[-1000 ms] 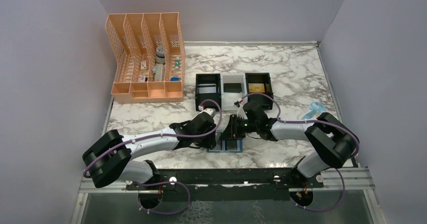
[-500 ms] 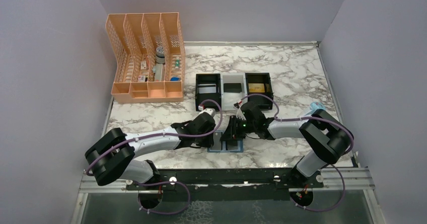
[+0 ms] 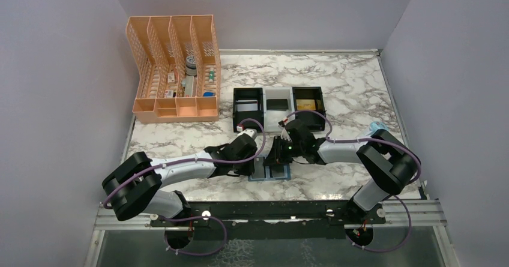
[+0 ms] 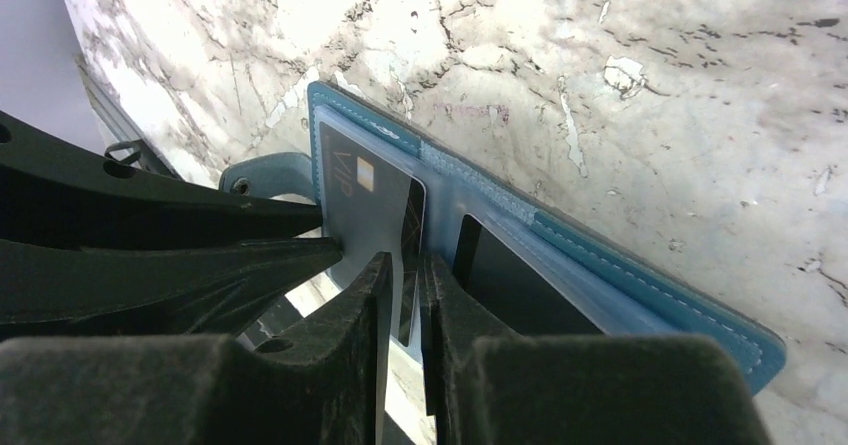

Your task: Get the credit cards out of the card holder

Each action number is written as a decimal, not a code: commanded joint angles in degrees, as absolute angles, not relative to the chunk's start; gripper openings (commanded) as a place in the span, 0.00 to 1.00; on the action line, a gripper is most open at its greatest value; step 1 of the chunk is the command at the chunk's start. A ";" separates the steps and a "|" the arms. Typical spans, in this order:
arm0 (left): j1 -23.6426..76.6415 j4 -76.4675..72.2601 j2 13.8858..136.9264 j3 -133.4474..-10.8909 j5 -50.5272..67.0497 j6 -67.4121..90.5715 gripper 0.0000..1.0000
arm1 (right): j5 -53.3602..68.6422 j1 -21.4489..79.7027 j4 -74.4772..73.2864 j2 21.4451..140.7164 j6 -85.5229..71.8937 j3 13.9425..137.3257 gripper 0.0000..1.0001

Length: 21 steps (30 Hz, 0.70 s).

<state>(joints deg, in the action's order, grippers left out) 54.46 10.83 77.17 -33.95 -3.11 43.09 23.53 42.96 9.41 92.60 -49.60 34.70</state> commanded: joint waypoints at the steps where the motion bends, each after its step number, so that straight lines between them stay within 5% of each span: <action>1: 54.71 12.36 79.00 -33.69 -3.67 42.29 0.22 | 18.67 43.33 4.62 91.42 -47.12 35.72 0.18; 11: 54.67 12.59 79.18 -34.32 -3.42 41.76 0.21 | 19.03 44.38 5.03 93.98 -47.04 35.61 0.18; 15: 54.67 12.59 79.32 -34.37 -3.30 41.57 0.19 | 21.35 44.38 10.25 93.35 -49.83 33.73 0.05; 21: 54.67 12.87 79.25 -34.54 -3.40 41.05 0.18 | 23.80 44.38 13.84 92.42 -50.87 33.15 0.01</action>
<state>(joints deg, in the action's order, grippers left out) 54.46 11.33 77.47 -34.30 -3.11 42.02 21.32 43.88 9.47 92.36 -49.52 34.39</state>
